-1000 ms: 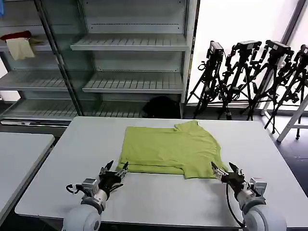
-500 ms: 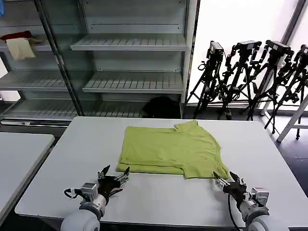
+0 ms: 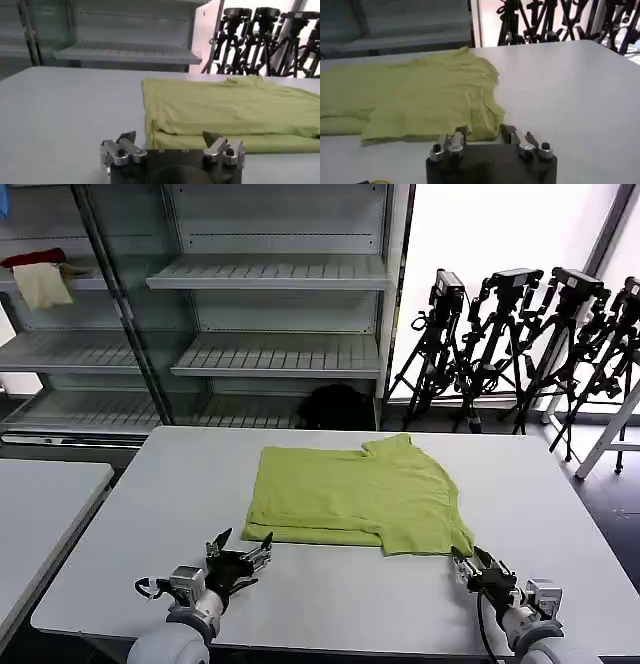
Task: Fold and organize the clothes.
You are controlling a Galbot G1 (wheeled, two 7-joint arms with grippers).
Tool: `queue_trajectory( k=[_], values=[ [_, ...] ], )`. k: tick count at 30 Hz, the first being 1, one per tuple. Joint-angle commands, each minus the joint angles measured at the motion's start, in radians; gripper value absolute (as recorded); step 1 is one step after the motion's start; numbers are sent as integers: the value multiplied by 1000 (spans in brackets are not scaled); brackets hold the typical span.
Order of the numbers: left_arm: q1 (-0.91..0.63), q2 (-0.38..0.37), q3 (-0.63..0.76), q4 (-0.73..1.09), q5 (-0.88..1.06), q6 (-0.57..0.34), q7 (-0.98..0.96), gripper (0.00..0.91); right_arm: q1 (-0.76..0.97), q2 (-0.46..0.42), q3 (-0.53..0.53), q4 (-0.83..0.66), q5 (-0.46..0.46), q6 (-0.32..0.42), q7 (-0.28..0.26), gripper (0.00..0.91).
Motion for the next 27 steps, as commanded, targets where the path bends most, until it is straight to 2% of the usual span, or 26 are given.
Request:
queue_trajectory(
  k=[1,2,3,4,5,6,8,20,27],
  values=[
    [3,2,-1,21,-1,4,4,595,0,1,0,-6,-6,0,-1,50],
    [2,2,-1,23,-2,4,7,443,1,2,0,-7,-6,0,-1,30],
    [1,2,-1,26,-2,5,6,383,3,3,0,-9,-6,0,1,0],
    [0,2,-1,27,-3,5,7,242,3,3,0,-9,-6,0,1,0],
    [-1,2,-2,30,-4,5,9,191,2,2,0,-8,-6,0,0,0],
    [-1,3,-2,32,-8,6,11,81,2,2,0,-6,-6,0,0,0],
    [-5,3,-2,36,-9,6,15,20,1,2,0,-3,-6,0,-2,0],
    [-41,-1,4,100,-19,2,43,0,0,-1,5,6,-8,0,-10,0],
    [-33,6,16,89,48,-26,32,0,-21,0,2,26,7,-1,-8,0]
  ],
)
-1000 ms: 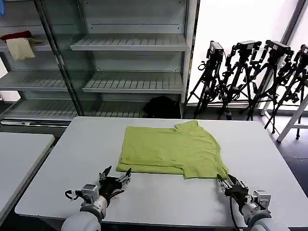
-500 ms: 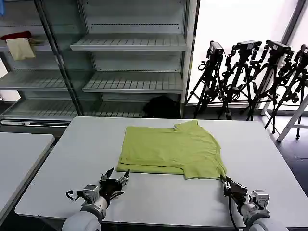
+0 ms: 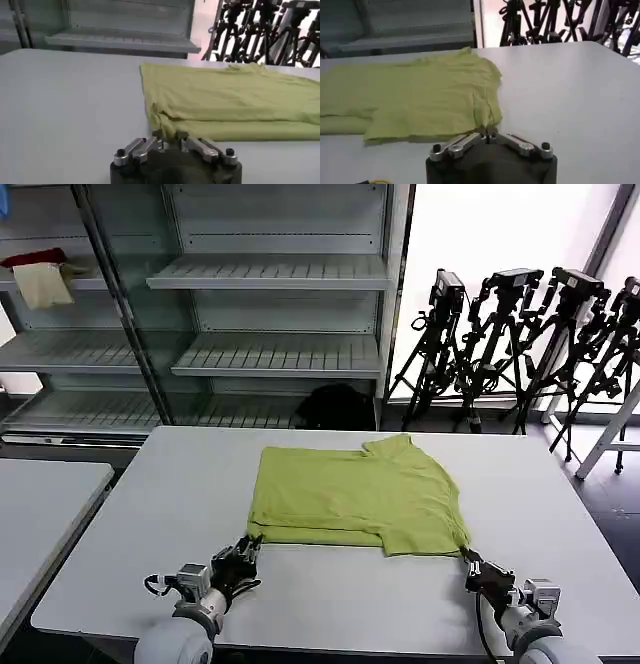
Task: Fold and organize the clothes.
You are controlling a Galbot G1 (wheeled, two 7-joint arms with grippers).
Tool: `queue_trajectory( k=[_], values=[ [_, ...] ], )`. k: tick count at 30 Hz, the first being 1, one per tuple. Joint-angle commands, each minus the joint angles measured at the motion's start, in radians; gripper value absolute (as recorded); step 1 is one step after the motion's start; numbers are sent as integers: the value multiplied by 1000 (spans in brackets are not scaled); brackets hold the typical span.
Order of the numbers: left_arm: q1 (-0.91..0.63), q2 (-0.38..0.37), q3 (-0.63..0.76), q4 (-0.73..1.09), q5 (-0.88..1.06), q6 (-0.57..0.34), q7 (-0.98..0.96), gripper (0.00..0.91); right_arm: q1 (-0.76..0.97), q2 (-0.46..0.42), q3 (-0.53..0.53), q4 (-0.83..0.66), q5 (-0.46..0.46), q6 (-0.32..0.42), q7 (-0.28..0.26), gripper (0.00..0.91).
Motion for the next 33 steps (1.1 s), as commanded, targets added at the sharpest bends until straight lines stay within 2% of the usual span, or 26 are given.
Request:
queue_trajectory(
  k=[1,7,13,21,33],
  values=[
    [7,7,6,1,72,-24,-2,0,-11,1,0,8,12,0,2,0],
    [61,33,-26,-75,85,-26,-8,0,-55,-2,-1,46,43,-1,19,0],
    [210,97,-128,-232,0,11,-23,0,-136,3,-22,142,61,-2,50,0],
    [413,103,-237,-340,-53,20,-37,0,-204,18,-77,225,23,-3,99,0],
    [525,109,-289,-374,-41,21,-73,0,-325,-5,-117,298,-17,-3,118,0]
  ],
)
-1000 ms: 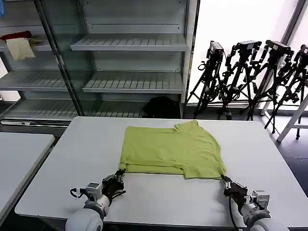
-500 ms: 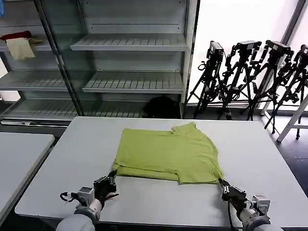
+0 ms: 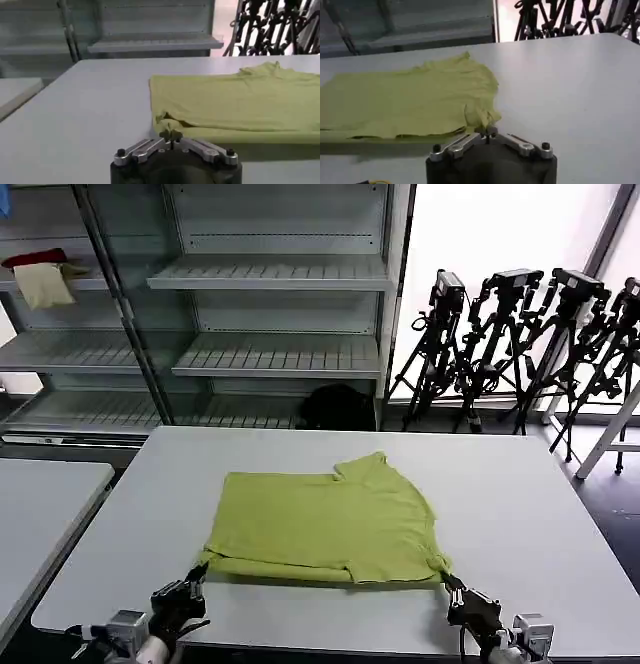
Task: Fold and organize the clothes.
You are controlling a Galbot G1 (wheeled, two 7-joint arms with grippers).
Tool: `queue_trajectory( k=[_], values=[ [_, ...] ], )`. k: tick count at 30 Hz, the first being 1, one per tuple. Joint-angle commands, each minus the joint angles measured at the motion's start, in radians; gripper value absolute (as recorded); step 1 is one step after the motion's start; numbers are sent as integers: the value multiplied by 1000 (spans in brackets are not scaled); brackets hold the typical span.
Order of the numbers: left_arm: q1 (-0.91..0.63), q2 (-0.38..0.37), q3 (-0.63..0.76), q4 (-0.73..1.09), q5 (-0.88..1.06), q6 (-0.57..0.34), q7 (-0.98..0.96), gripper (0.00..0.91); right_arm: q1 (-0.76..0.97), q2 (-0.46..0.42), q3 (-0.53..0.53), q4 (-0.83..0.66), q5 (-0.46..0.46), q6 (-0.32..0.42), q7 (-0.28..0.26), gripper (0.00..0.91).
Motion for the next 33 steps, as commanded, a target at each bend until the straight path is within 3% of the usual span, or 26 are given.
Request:
queue_trajectory(
  k=[1,2,3,14,19,24,28,33],
  values=[
    [165,11,-69,-71,-13,7,-27,0,-89,-4,-33,58,-28,0,16,181],
    [164,11,-68,-69,-12,7,-26,554,-97,-1,-47,55,-43,0,17,907],
    [163,11,-64,-65,-8,6,-23,907,-97,0,-50,51,-48,1,17,907],
    [55,-25,-71,-56,72,5,-40,907,-20,51,-30,92,-74,5,56,907],
    [-61,13,-155,-63,-61,4,-19,907,137,42,0,106,-123,1,17,907],
    [-324,77,-104,79,-106,8,115,907,463,2,-100,-112,-140,-6,-76,907],
    [-527,141,-1,286,-126,9,169,907,762,11,-219,-356,-104,-14,-75,907],
    [-725,170,82,505,-126,10,188,907,952,60,-311,-629,-92,-14,-40,907]
  ],
)
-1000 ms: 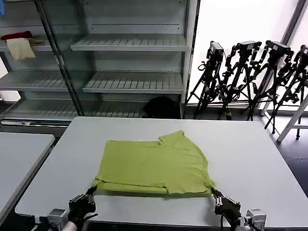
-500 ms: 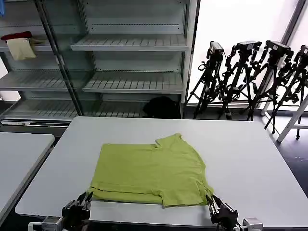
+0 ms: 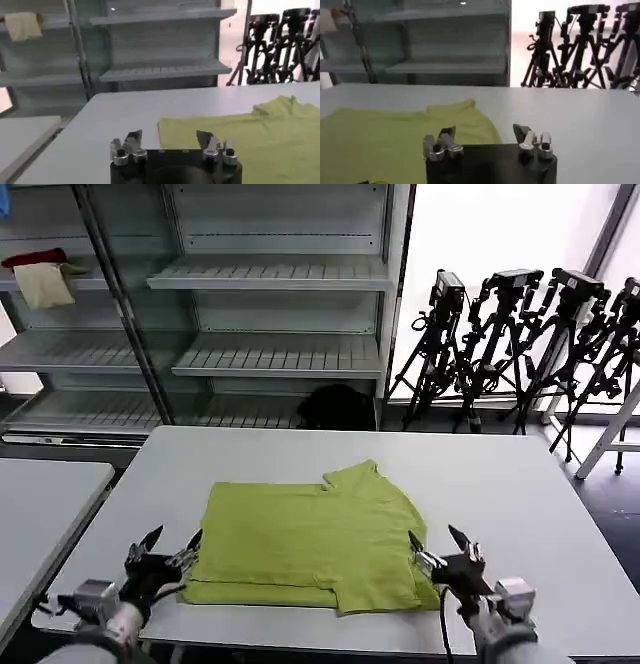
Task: Fold and organize the clothes.
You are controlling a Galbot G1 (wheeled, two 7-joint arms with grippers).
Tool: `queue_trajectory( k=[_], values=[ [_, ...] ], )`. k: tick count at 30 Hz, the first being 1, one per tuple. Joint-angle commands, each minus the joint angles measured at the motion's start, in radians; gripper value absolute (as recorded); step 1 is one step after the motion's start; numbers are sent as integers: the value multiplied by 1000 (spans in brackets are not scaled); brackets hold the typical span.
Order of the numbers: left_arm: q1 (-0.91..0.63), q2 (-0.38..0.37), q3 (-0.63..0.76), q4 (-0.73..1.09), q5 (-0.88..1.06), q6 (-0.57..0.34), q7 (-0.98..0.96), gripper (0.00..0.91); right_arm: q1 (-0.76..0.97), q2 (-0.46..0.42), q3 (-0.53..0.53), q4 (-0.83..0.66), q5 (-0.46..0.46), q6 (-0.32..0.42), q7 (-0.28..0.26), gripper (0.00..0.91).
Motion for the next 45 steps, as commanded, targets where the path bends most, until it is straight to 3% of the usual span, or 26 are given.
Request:
queue_trajectory(
  k=[1,6,13,30,34,35,38,39,40,41,43,45],
  values=[
    [-528,109,159,464,-59,2,120,907,477,41,-158,-465,7,-1,-13,907],
    [-592,120,208,580,-58,3,142,907,531,94,-170,-606,4,0,-11,907],
    [-616,101,231,671,-42,2,168,907,554,136,-176,-696,-12,1,-10,907],
    [-599,80,277,705,30,1,182,907,576,192,-174,-754,-85,3,-17,907],
    [-601,71,277,713,42,1,188,826,576,195,-176,-759,-99,3,-21,897],
    [-598,72,278,711,48,1,190,826,575,195,-178,-760,-102,3,-23,867],
    [-591,71,276,704,55,1,195,776,568,199,-176,-760,-105,3,-25,584],
    [-589,71,276,702,58,1,196,625,564,198,-177,-758,-106,4,-27,312],
    [-587,71,276,699,60,1,196,554,558,198,-179,-755,-108,4,-26,202],
    [-583,71,274,697,64,1,198,383,552,199,-179,-754,-112,4,-28,0],
    [-579,72,274,693,68,1,203,302,548,199,-180,-751,-114,3,-30,0],
    [-571,73,273,687,72,1,215,71,542,199,-178,-746,-115,4,-32,0]
  ],
)
